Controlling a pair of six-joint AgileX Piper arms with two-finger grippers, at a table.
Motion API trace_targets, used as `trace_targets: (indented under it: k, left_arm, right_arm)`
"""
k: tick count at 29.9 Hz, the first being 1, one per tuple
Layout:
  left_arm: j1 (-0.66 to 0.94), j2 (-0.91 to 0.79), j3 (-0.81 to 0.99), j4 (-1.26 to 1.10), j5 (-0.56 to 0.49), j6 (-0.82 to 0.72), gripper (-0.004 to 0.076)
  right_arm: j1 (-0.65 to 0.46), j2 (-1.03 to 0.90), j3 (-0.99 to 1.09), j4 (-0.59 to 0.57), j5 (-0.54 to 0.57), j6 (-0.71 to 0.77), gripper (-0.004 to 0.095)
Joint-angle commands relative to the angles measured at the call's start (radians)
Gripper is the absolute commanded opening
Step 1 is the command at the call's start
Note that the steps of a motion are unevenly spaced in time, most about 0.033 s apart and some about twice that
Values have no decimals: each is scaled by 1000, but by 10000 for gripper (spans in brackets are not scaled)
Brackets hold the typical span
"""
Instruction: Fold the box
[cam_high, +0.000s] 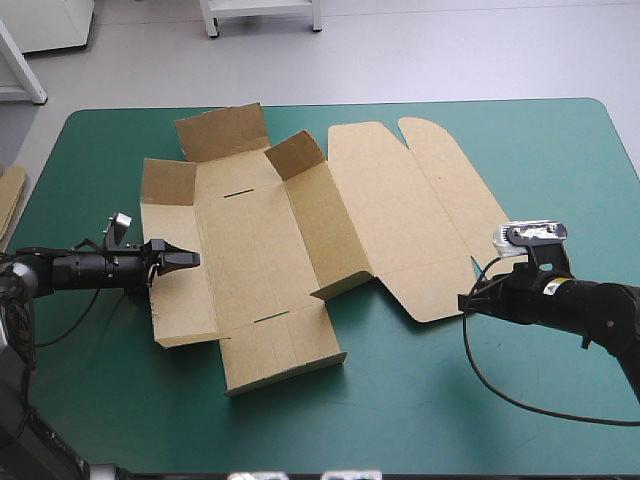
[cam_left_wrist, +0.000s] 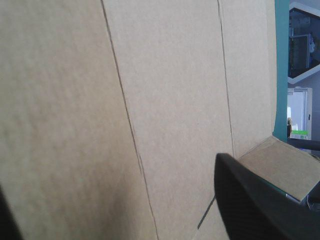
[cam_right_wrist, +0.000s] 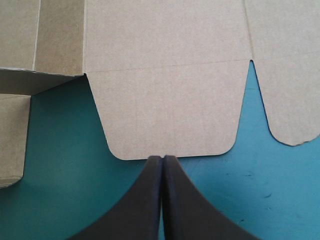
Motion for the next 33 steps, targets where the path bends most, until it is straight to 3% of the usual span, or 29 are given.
trace_targets:
  k: [1,9,15,18,27,33]
  left_arm:
    - [-14,-20,-9,-22,98,2,410]
    - [-14,-29,-9,-29,98,-3,138]
    - [-14,-35,-26,-29,98,-11,104]
    - [-14,-52,-26,-55,93,-14,-8]
    - [-31,-107,-145,-45,84,-108,-9]
    - [-181,-138,-390,281,44,-317,-9]
  right_arm:
    - [-11,-11,-35,23,-30,-1,-13]
    - [-11,-11,-35,23,-26,-1,-13]
    - [-11,-11,-35,23,-21,-1,-13]
    - [-11,-11,-35,23,-19,-1,-13]
    - [-11,-11,-35,20,-23,-1,-13]
    - [-11,-9,-35,20,-34,-1,-13]
